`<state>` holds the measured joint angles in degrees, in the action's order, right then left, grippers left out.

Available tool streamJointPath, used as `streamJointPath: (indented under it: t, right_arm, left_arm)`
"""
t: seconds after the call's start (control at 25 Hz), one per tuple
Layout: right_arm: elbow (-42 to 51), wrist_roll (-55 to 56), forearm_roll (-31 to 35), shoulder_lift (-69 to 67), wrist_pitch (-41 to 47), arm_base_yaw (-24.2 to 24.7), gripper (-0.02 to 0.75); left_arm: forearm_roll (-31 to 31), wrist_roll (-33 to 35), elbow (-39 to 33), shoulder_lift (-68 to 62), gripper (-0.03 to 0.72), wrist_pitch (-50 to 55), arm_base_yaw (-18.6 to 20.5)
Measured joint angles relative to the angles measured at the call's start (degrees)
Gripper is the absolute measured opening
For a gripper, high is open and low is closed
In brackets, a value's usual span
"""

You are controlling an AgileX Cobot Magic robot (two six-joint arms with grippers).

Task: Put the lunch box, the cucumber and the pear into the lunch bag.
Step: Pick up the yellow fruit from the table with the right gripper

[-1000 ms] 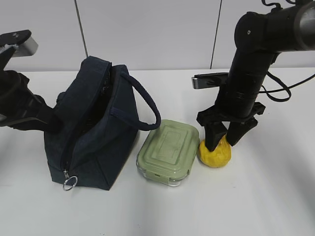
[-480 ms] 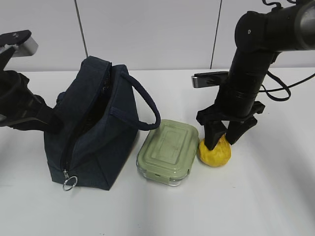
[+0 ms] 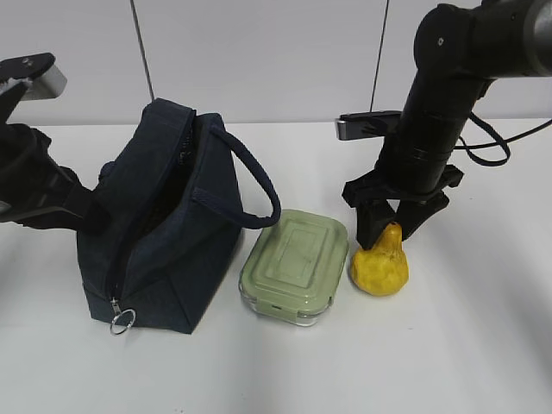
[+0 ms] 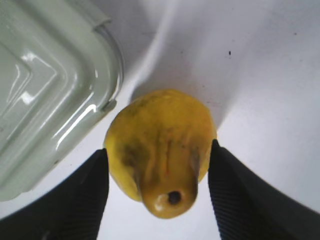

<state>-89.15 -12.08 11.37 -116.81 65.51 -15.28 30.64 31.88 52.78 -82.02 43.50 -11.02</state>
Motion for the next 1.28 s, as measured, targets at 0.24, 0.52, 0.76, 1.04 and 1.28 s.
streamJointPath:
  t: [0.24, 0.52, 0.76, 1.04, 1.28]
  right_arm:
    - [0.00, -0.11, -1.55, 0.00, 1.65, 0.00, 0.486]
    - [0.00, -0.11, -1.77, 0.00, 1.87, 0.00, 0.483]
    - [0.00, -0.11, -1.77, 0.00, 1.87, 0.00, 0.232]
    - [0.00, -0.11, -2.49, 0.35, 1.91, 0.00, 0.164]
    - [-0.54, -0.11, -4.04, 6.00, 3.64, 0.00, 0.161]
  left_arm:
    - [-0.03, 0.00, 0.00, 0.00, 0.002, 0.00, 0.00]
    - [-0.03, 0.00, 0.00, 0.00, 0.002, 0.00, 0.00]
    - [-0.03, 0.00, 0.00, 0.00, 0.002, 0.04, 0.00]
    - [-0.03, 0.00, 0.00, 0.00, 0.002, 0.04, 0.00]
    - [-0.03, 0.00, 0.00, 0.00, 0.002, 0.04, 0.00]
